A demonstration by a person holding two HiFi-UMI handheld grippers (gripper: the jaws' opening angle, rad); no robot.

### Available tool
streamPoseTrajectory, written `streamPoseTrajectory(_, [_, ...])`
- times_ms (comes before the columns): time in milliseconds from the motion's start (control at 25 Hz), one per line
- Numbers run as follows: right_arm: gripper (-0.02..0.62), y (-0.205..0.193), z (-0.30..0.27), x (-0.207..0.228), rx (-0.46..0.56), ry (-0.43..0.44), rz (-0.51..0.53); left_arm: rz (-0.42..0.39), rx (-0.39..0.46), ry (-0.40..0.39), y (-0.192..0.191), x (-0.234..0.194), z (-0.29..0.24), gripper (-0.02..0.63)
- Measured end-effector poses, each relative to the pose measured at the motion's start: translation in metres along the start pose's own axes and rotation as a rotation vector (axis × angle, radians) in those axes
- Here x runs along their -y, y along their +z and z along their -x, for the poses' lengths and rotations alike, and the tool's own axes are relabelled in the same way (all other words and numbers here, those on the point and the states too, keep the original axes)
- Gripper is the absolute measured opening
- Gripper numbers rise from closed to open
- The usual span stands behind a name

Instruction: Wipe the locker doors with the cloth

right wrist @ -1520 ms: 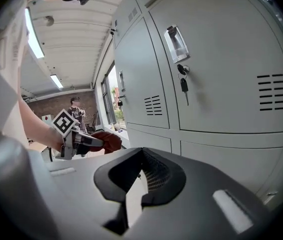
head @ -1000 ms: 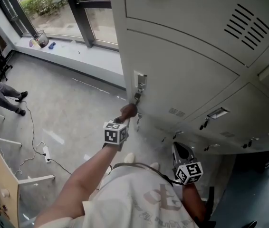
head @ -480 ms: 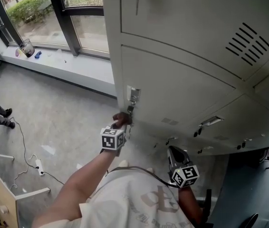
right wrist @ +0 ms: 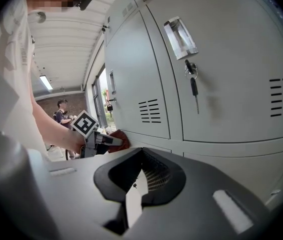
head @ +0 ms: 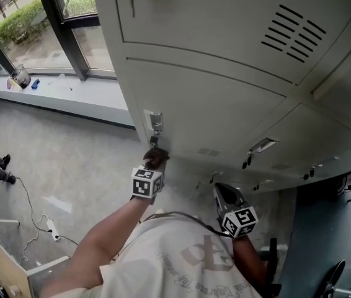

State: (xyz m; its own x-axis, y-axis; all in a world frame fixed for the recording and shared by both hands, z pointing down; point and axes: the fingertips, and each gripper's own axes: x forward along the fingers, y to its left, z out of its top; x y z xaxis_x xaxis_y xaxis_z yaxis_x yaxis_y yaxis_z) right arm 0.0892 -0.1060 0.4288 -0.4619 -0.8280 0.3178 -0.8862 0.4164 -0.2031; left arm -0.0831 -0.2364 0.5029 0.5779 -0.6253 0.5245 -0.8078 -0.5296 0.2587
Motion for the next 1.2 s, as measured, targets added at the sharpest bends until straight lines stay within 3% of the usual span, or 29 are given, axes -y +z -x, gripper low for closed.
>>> streamPoseTrajectory(680, [0.008, -0.011, 0.035, 0.025, 0.018, -0.096, -0.042, -0.134, -0.058, -0.192, -0.006, 0.089, -0.03, 0.052])
streamPoseTrajectory(1200, [0.008, -0.027, 0.065, 0.037, 0.026, -0.166, -0.085, -0.313, -0.124, -0.351, -0.027, 0.173, -0.064, 0.052])
